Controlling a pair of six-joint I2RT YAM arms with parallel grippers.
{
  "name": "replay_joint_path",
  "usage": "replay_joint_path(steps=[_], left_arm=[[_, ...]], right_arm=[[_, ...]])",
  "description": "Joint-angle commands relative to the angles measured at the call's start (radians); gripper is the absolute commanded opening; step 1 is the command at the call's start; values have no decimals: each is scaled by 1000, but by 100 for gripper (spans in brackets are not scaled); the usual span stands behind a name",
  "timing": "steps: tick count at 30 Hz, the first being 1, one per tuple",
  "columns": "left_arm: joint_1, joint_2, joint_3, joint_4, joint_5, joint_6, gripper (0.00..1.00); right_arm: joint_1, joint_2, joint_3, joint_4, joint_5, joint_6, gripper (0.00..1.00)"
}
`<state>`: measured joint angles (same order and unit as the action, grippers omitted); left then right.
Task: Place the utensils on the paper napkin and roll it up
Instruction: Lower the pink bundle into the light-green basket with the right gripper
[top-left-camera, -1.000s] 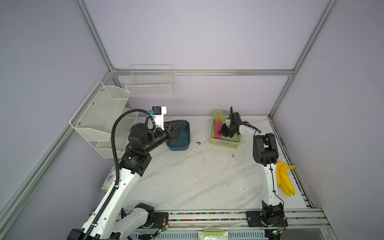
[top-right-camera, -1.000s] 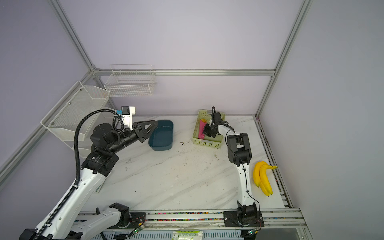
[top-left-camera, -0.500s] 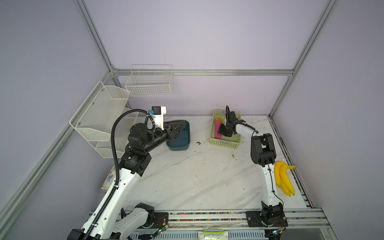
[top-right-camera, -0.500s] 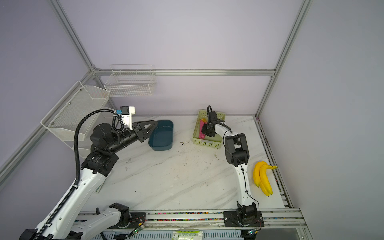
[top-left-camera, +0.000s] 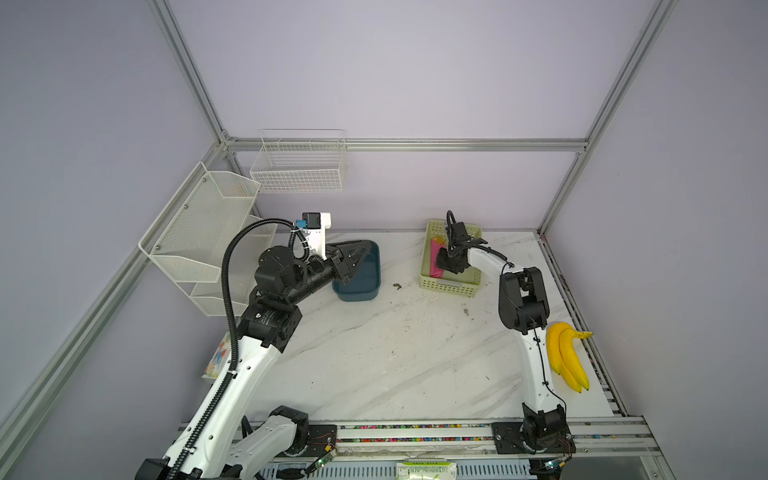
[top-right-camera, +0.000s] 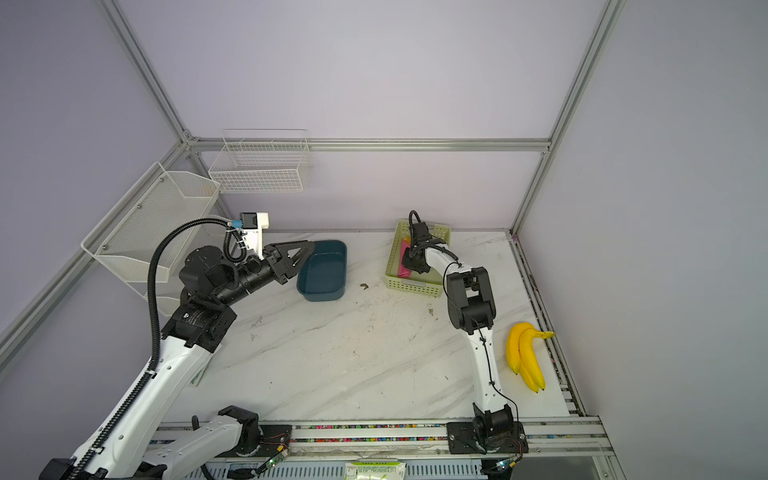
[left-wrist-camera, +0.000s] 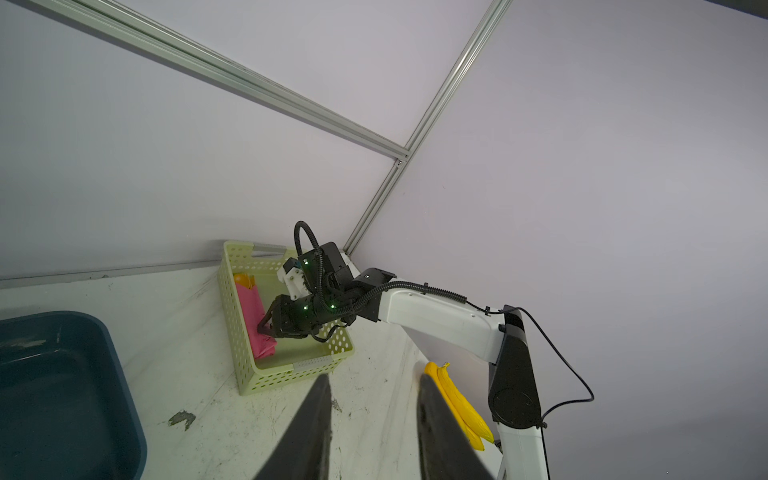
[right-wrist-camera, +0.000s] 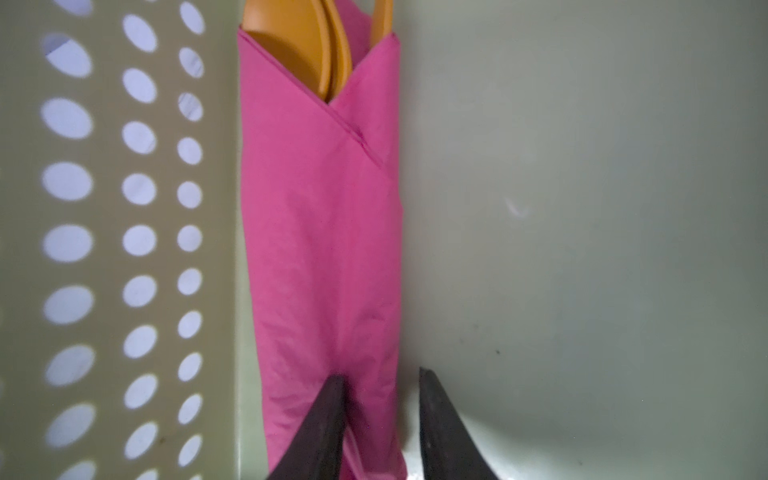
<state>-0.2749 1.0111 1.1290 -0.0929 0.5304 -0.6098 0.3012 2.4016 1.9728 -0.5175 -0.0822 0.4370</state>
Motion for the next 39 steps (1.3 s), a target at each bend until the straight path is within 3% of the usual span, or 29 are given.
replay_joint_path(steps=[1,28,33,39], left_arm=[[8,-12,-33,27,19,-6,34],[16,-16,-43,24,-18,-20,35],[16,-18,-52,-21,-65,15,42],[19,-26,-58,-101,-156,81,63]], right_arm=[[2,71,-22,-143,60,-4,37],[2,-36,98,-106,-45,14,45],[2,-85,91,-94,-31,-2,46],[-2,-168,56,-75,15,-43,46]])
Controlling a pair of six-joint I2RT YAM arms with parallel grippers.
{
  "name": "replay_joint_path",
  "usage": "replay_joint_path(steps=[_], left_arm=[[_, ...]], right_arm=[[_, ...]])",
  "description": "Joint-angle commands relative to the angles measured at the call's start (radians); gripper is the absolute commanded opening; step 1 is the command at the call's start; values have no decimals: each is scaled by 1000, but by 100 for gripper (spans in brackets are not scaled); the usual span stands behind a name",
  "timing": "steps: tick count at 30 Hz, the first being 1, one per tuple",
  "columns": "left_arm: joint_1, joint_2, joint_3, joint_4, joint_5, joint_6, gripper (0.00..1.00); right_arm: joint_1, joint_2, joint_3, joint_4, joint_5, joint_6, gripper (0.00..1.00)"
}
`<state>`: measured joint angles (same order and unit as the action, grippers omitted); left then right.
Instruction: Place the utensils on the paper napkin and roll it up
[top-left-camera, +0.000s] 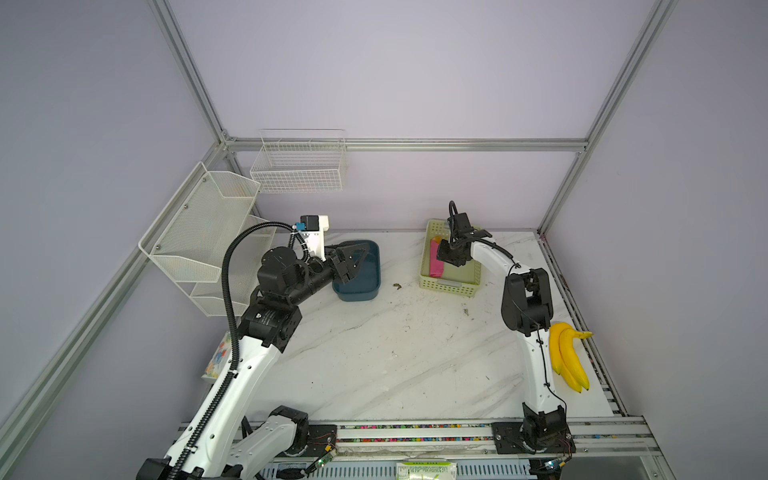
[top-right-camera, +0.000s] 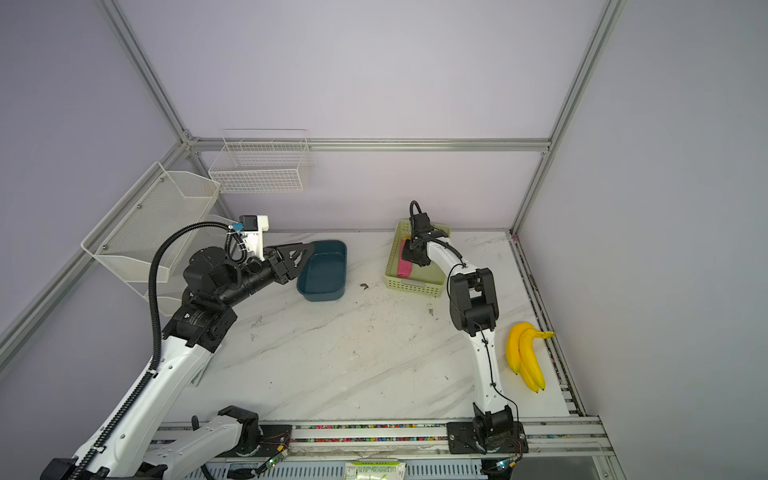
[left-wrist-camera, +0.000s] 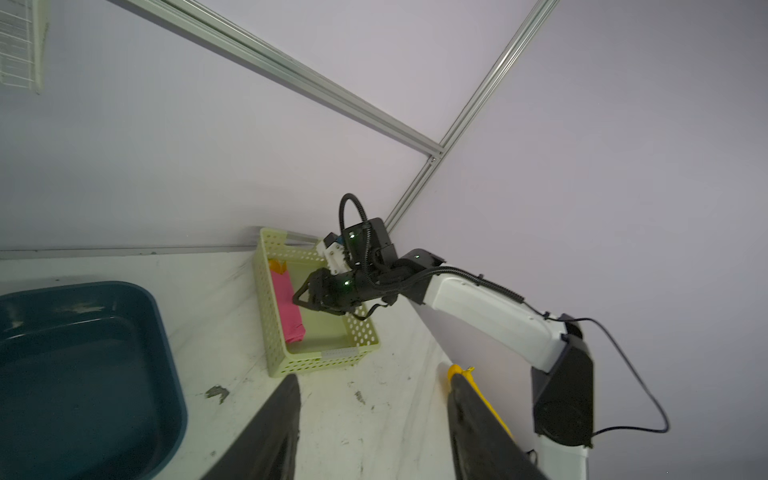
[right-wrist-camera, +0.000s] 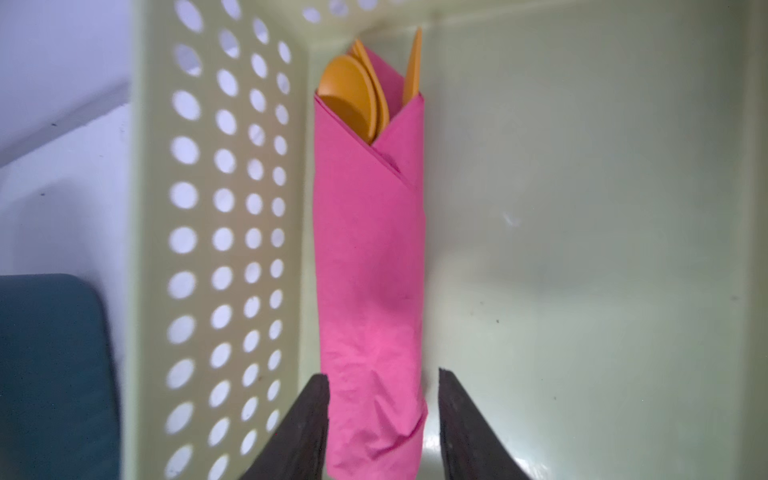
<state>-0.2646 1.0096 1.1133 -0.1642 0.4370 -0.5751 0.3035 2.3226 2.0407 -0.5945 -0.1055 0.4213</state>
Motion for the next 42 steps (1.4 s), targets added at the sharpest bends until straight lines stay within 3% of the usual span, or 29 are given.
replay_joint_path(steps=[1,3,5,6,7,8,9,18,30,38,42], left_arm=[[10,-28,-46,-42,-86,55,67],[10,-34,-52,-63,-132,74,75],[10,-34,-53,-88,-170,92,100],[11,-33,-54,-101,-188,100,100],[11,-31,-54,-110,-200,108,100],[11,-30,-55,-116,-207,117,100],[11,-28,-57,-122,-218,127,100],[13,-7,-140,-118,-379,218,100],[18,35,-302,-27,-655,276,100],[19,73,-412,55,-776,353,100],[19,82,-504,197,-849,438,100]], right_arm=[[-9,-105,-23,6,41,-34,47],[-17,-141,-55,24,42,-43,52],[-28,-183,-101,56,43,-58,55],[-32,-205,-129,74,41,-61,59],[-40,-228,-156,94,38,-63,74],[-46,-249,-178,112,34,-64,96],[-52,-273,-207,133,25,-67,97],[-101,-488,-460,285,46,-156,97],[-139,-845,-925,611,452,-271,98],[-149,-943,-1239,889,504,-372,98],[-156,-976,-1424,1153,500,-468,98]])
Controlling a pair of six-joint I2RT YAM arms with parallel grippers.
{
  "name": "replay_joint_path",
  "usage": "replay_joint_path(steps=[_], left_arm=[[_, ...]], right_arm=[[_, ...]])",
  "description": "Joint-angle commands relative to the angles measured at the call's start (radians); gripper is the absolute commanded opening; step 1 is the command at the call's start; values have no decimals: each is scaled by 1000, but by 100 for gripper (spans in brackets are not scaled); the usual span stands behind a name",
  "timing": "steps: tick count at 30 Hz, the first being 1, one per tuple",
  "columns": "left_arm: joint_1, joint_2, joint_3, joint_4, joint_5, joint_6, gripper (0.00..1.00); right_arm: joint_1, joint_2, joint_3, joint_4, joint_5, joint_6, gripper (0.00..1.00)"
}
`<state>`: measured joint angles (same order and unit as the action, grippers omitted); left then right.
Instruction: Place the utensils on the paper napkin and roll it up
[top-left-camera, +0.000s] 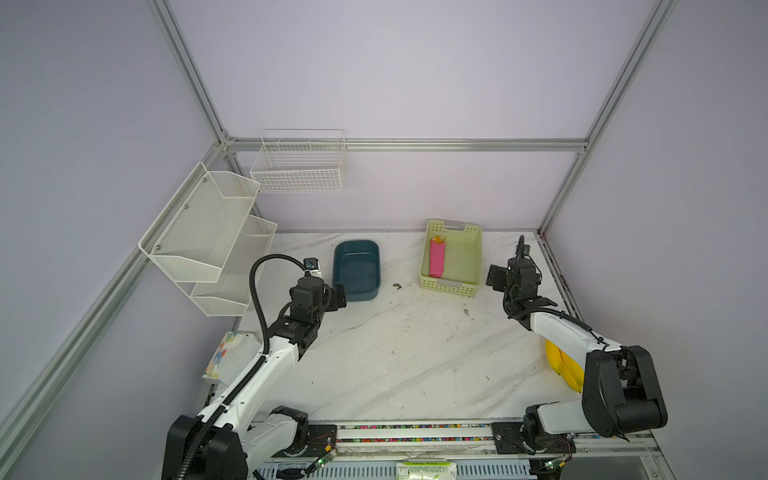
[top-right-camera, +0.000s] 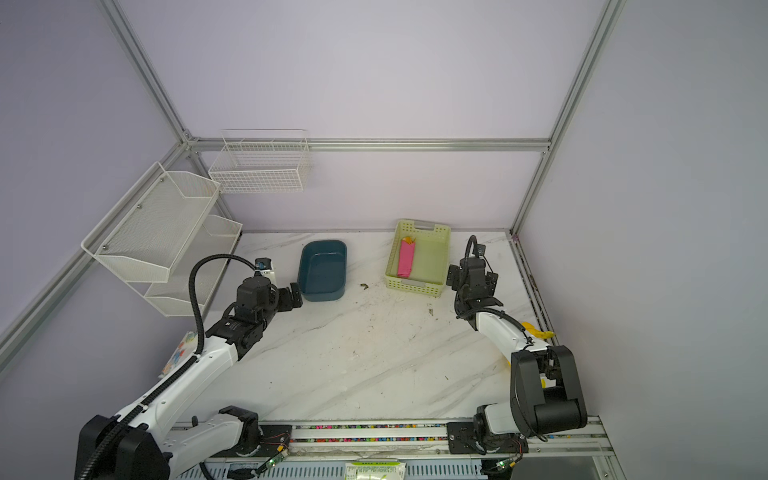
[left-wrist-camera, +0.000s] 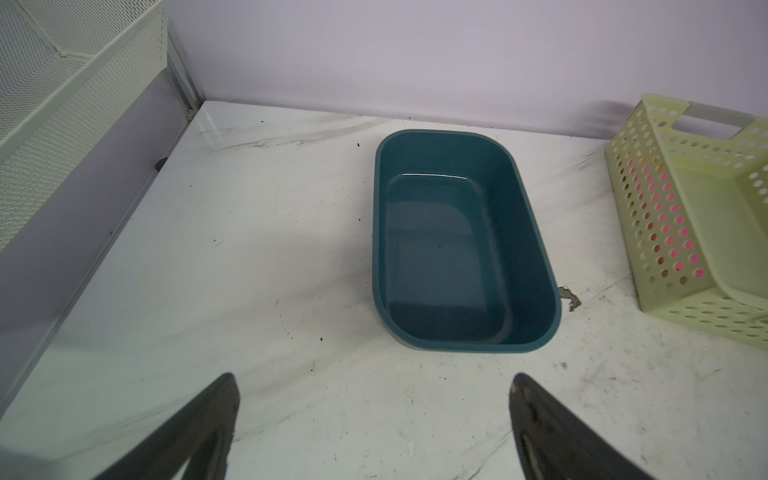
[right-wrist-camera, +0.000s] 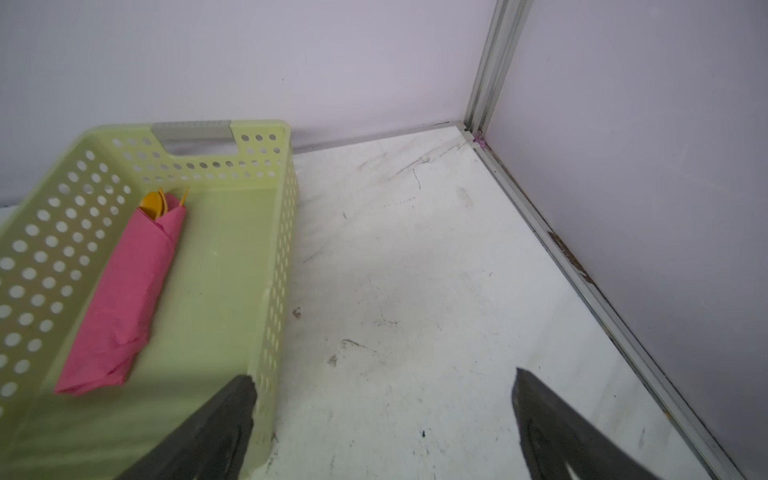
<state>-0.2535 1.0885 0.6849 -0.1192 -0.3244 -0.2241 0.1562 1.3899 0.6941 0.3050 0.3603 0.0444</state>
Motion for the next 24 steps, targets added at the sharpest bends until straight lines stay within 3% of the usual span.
replay_joint_path(steps=[1,8,15,24], left_arm=[[8,7,-94,185,-116,102,100],[26,90,-230,502,-240,246,100],[94,238,-334,869,-131,231,100],[165,376,-332,1029,-28,246,100]], right_arm=[[-13,-38,-111,314,23,-102,98],[-36,69,-208,655,-65,-92,97],[-66,227,-242,917,-162,-68,97],[-78,389,-282,1133,-209,-74,97]])
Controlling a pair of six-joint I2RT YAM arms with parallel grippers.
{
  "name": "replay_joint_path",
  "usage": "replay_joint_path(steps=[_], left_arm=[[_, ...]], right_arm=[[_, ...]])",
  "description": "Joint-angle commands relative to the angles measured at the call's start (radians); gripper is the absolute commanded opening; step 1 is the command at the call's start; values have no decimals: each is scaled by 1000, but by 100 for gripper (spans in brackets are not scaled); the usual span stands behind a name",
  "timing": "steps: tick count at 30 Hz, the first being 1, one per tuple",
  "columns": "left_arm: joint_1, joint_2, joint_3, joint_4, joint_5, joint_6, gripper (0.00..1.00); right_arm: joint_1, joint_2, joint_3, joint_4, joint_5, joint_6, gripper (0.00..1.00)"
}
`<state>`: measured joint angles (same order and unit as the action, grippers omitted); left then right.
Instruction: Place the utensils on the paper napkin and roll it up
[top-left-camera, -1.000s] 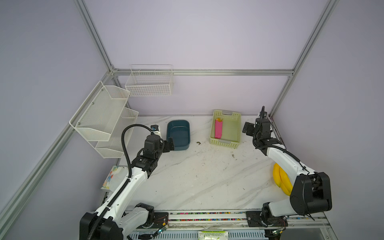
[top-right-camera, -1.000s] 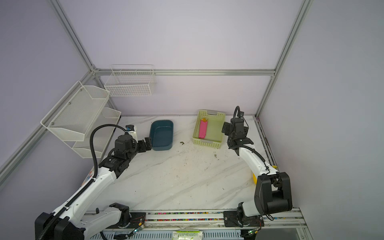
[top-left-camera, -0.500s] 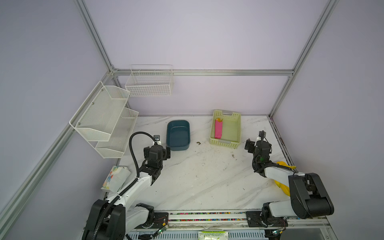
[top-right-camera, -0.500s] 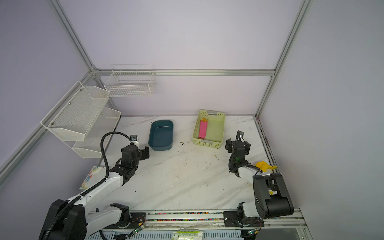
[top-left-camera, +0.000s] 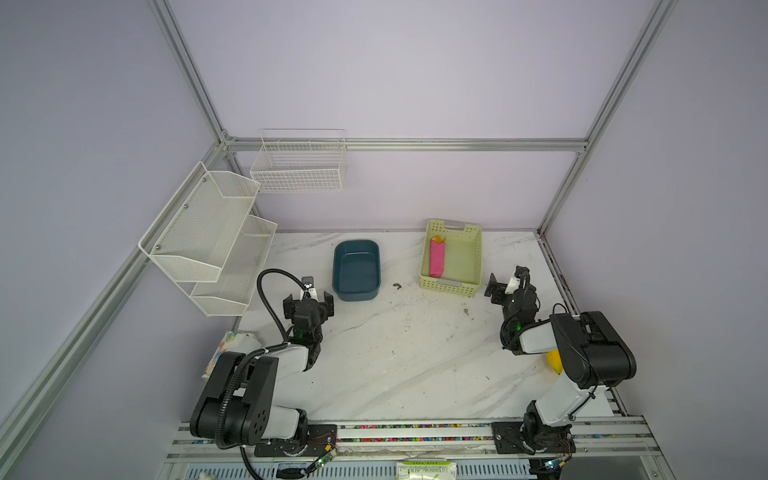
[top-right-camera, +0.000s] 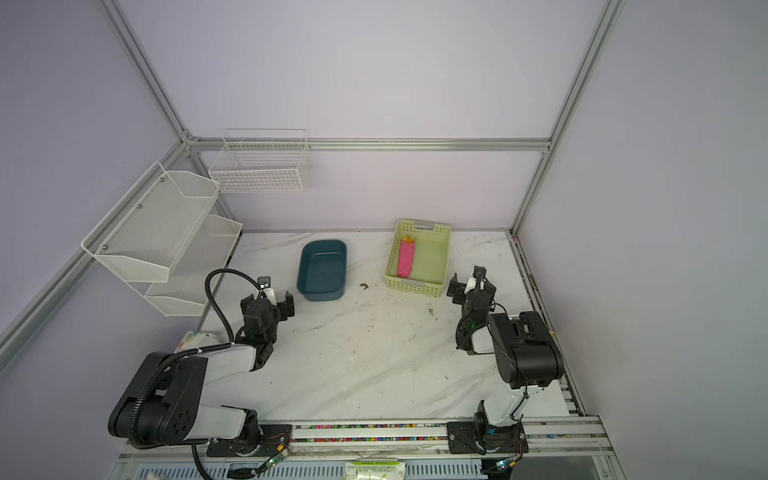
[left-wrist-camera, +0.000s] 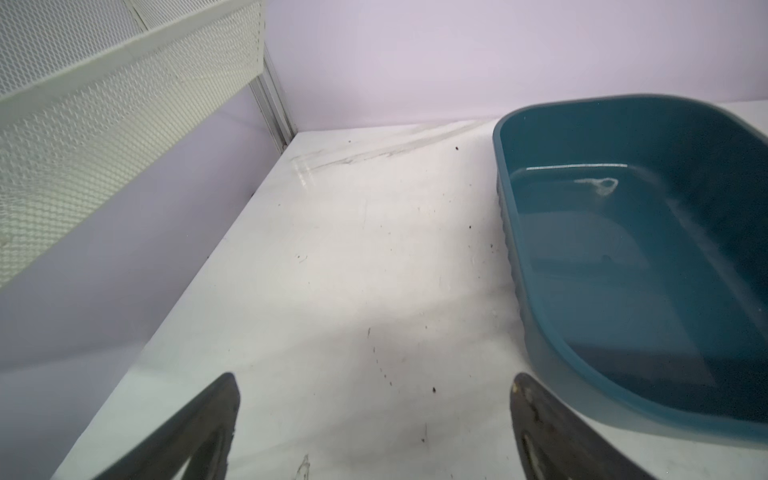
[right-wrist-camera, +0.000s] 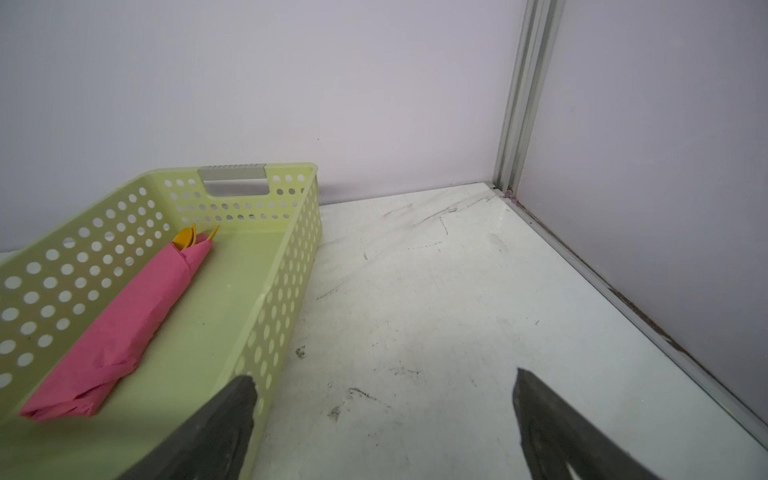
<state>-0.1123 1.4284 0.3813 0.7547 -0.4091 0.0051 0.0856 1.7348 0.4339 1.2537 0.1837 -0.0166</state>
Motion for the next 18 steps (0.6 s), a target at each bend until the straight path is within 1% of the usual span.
replay_joint_path(steps=[1,2,4,5,6,8,10,11,13,14,18], left_arm=[[30,49,-31,175,73,20,100],[34,61,-34,192,91,25,100],[37,79,-34,204,123,35,100],[39,86,-35,213,136,38,100],[43,92,-37,216,143,36,100],[57,109,-42,220,170,17,100],[61,159,-52,316,168,34,100],[65,160,-44,299,178,32,100],[82,135,-5,178,206,5,100],[91,129,5,152,216,-2,100],[111,143,-7,199,256,2,100]], right_arm=[[-7,55,-23,205,-36,-13,97],[-8,38,-16,151,-41,-2,97],[-9,47,-4,152,-41,-17,97],[-9,46,8,126,-40,-13,97],[-9,43,21,95,-29,-14,97],[-9,44,22,98,-25,-18,97],[-9,44,22,96,-24,-18,97],[-9,43,24,91,-21,-19,97],[-9,43,25,91,-21,-18,97],[-9,43,26,90,-21,-18,97],[-9,43,24,91,-21,-18,97]])
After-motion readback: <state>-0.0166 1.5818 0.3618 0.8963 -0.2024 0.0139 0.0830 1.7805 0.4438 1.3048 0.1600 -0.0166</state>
